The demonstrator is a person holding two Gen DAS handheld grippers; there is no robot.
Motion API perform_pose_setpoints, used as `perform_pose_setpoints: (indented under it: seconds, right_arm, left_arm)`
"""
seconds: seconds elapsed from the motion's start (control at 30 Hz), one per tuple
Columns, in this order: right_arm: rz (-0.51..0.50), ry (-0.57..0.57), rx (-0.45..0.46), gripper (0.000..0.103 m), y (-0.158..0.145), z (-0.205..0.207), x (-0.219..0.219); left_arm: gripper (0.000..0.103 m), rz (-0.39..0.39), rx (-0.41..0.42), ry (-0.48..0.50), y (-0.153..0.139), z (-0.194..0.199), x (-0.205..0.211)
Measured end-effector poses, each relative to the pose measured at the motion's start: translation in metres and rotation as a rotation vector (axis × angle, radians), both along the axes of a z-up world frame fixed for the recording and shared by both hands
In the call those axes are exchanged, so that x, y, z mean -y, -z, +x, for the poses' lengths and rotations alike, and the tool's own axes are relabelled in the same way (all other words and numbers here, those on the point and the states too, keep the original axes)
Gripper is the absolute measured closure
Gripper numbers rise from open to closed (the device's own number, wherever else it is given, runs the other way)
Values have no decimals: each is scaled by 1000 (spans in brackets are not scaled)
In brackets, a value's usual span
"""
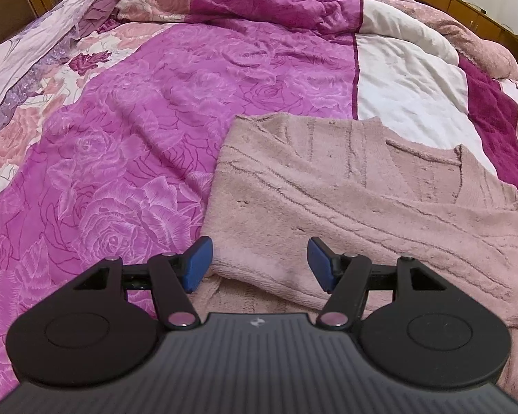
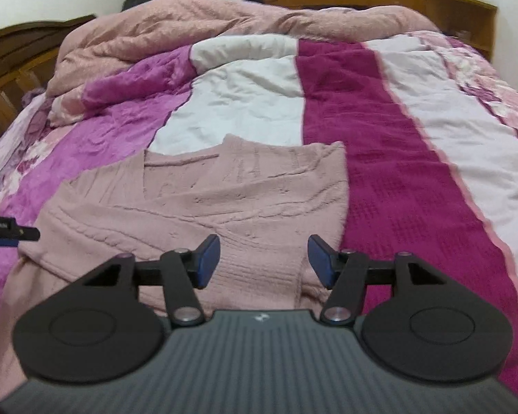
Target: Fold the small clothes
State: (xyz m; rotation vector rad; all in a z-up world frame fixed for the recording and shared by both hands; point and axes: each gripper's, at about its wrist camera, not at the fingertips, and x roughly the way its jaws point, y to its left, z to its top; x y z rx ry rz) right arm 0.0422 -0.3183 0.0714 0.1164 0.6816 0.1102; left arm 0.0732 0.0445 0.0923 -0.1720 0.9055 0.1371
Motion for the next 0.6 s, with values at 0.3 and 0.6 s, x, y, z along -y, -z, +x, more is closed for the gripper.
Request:
perform_pose_setpoints:
  seconds: [0.3, 0.6]
  right_arm:
    - [-10, 2, -80, 48, 33, 25, 3]
    - [-96, -125, 49, 93, -4, 10, -30]
  left_arm:
    - [35, 0, 10, 13, -2, 0, 0]
    - [35, -28, 103, 22, -4, -2, 2]
